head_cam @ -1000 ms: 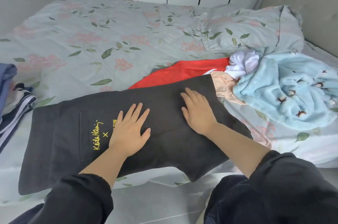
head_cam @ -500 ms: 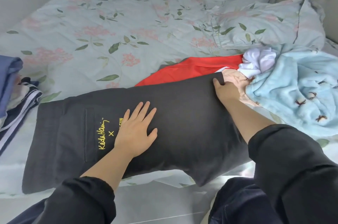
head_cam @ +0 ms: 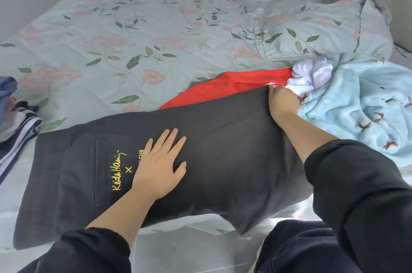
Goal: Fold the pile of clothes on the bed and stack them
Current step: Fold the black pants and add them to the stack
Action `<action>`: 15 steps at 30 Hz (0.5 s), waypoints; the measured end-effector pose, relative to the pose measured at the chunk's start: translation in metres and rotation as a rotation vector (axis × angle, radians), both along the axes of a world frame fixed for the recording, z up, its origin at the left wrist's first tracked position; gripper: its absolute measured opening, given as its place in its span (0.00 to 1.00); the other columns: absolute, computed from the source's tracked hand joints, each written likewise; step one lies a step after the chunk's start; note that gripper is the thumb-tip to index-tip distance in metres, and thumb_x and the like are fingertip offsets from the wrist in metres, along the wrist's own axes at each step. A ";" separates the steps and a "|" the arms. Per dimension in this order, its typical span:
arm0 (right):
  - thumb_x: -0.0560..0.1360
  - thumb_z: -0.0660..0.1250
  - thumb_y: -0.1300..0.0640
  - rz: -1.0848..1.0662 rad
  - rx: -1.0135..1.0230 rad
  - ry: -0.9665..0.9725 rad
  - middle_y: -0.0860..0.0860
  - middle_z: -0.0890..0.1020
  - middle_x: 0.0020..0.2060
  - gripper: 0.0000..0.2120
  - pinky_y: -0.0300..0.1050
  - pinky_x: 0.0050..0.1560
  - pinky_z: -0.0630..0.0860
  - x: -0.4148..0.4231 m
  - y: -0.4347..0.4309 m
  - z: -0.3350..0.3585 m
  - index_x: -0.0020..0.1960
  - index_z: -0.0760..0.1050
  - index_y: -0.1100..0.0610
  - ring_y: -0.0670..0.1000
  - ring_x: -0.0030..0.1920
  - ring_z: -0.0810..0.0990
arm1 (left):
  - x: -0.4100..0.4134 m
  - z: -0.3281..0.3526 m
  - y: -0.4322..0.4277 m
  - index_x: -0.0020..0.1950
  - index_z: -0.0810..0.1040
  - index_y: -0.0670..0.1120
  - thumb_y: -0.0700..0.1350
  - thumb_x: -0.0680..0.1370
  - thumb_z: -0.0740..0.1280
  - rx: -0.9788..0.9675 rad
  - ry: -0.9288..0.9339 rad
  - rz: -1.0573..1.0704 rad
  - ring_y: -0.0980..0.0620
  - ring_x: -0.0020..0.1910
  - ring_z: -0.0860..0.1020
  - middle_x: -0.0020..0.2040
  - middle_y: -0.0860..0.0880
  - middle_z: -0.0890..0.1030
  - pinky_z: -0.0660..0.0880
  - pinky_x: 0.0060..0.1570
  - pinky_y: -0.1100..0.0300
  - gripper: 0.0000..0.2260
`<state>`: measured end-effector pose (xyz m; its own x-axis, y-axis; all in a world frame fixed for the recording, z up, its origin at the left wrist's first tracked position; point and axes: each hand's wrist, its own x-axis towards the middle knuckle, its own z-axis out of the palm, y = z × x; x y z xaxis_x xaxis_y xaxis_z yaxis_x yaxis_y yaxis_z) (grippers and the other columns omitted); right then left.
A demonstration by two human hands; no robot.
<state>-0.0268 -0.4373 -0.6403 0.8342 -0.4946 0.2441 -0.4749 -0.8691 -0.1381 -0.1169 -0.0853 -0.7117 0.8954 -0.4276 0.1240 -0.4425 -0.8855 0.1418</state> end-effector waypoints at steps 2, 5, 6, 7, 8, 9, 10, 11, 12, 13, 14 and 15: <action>0.81 0.48 0.52 -0.019 0.092 0.003 0.64 0.75 0.60 0.21 0.64 0.66 0.60 0.001 -0.001 -0.008 0.61 0.74 0.60 0.65 0.63 0.71 | 0.001 -0.001 0.001 0.78 0.51 0.56 0.57 0.79 0.53 0.002 -0.003 -0.002 0.53 0.78 0.43 0.79 0.54 0.47 0.44 0.75 0.49 0.28; 0.81 0.52 0.53 -0.061 0.303 -0.117 0.62 0.75 0.61 0.19 0.55 0.63 0.64 -0.004 0.020 -0.022 0.63 0.73 0.61 0.62 0.63 0.72 | 0.001 -0.002 0.000 0.78 0.48 0.56 0.58 0.79 0.52 0.017 0.007 -0.001 0.53 0.78 0.42 0.79 0.53 0.45 0.44 0.75 0.49 0.28; 0.81 0.54 0.54 -0.053 0.318 -0.199 0.63 0.76 0.59 0.17 0.54 0.60 0.65 -0.004 0.028 -0.022 0.62 0.72 0.63 0.62 0.61 0.72 | 0.002 -0.002 0.000 0.78 0.47 0.56 0.58 0.79 0.51 0.027 0.011 0.000 0.53 0.78 0.42 0.79 0.53 0.44 0.44 0.75 0.48 0.29; 0.80 0.56 0.55 -0.025 0.275 -0.298 0.64 0.76 0.57 0.16 0.55 0.59 0.65 -0.006 0.037 -0.021 0.61 0.71 0.64 0.63 0.60 0.73 | 0.002 -0.002 -0.001 0.78 0.47 0.56 0.58 0.79 0.51 0.036 0.014 0.001 0.53 0.77 0.41 0.79 0.53 0.44 0.44 0.75 0.48 0.29; 0.79 0.58 0.57 0.045 0.206 -0.393 0.64 0.75 0.56 0.15 0.55 0.58 0.65 -0.011 0.047 -0.017 0.61 0.71 0.65 0.64 0.58 0.73 | 0.002 -0.002 -0.001 0.78 0.46 0.56 0.59 0.79 0.51 0.043 0.015 0.003 0.52 0.77 0.41 0.79 0.53 0.44 0.44 0.75 0.48 0.29; 0.78 0.60 0.59 0.189 0.150 -0.481 0.64 0.75 0.56 0.15 0.54 0.59 0.65 -0.017 0.061 -0.015 0.61 0.71 0.66 0.64 0.58 0.72 | 0.002 -0.002 -0.002 0.78 0.46 0.56 0.59 0.79 0.51 0.047 0.013 0.004 0.52 0.77 0.41 0.79 0.53 0.44 0.44 0.75 0.48 0.29; 0.77 0.60 0.59 0.388 0.102 -0.516 0.64 0.75 0.58 0.17 0.55 0.61 0.65 -0.029 0.077 -0.018 0.62 0.72 0.66 0.64 0.60 0.72 | 0.001 -0.002 -0.002 0.79 0.47 0.55 0.59 0.79 0.51 0.047 0.015 0.004 0.52 0.77 0.41 0.79 0.53 0.44 0.44 0.75 0.48 0.30; 0.76 0.59 0.56 0.600 0.020 -0.451 0.62 0.74 0.61 0.18 0.57 0.64 0.66 -0.042 0.093 -0.027 0.63 0.72 0.64 0.63 0.63 0.71 | 0.001 -0.001 -0.002 0.79 0.47 0.54 0.59 0.79 0.51 0.044 0.018 0.004 0.52 0.78 0.42 0.79 0.52 0.44 0.44 0.75 0.48 0.30; 0.77 0.56 0.52 0.784 -0.082 -0.312 0.60 0.73 0.65 0.20 0.59 0.65 0.65 -0.058 0.106 -0.040 0.65 0.72 0.61 0.61 0.67 0.69 | 0.001 -0.001 -0.002 0.79 0.47 0.53 0.59 0.79 0.51 0.045 0.017 0.006 0.52 0.78 0.42 0.79 0.52 0.45 0.44 0.75 0.48 0.30; 0.78 0.52 0.47 0.891 -0.144 -0.109 0.57 0.70 0.69 0.24 0.62 0.67 0.63 -0.072 0.113 -0.051 0.68 0.70 0.57 0.59 0.70 0.66 | 0.001 0.000 -0.002 0.79 0.46 0.52 0.59 0.78 0.50 0.053 0.014 0.008 0.52 0.77 0.42 0.79 0.52 0.44 0.44 0.75 0.48 0.31; 0.78 0.49 0.43 0.890 -0.171 0.069 0.55 0.66 0.72 0.27 0.65 0.69 0.60 -0.079 0.110 -0.057 0.71 0.67 0.54 0.56 0.73 0.62 | 0.001 0.000 -0.002 0.79 0.46 0.52 0.59 0.78 0.50 0.065 0.010 0.011 0.53 0.77 0.41 0.79 0.53 0.44 0.43 0.75 0.48 0.31; 0.78 0.46 0.41 0.805 -0.151 0.171 0.52 0.61 0.75 0.28 0.66 0.71 0.56 -0.078 0.099 -0.059 0.74 0.62 0.52 0.53 0.75 0.57 | 0.001 0.000 -0.002 0.79 0.45 0.51 0.59 0.78 0.49 0.072 0.009 0.013 0.53 0.77 0.41 0.79 0.53 0.43 0.43 0.75 0.49 0.31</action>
<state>-0.1044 -0.3381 -0.6989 0.9501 0.2962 0.0982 0.2953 -0.9551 0.0244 -0.1157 -0.0875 -0.7122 0.9017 -0.4239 0.0853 -0.4303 -0.8990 0.0813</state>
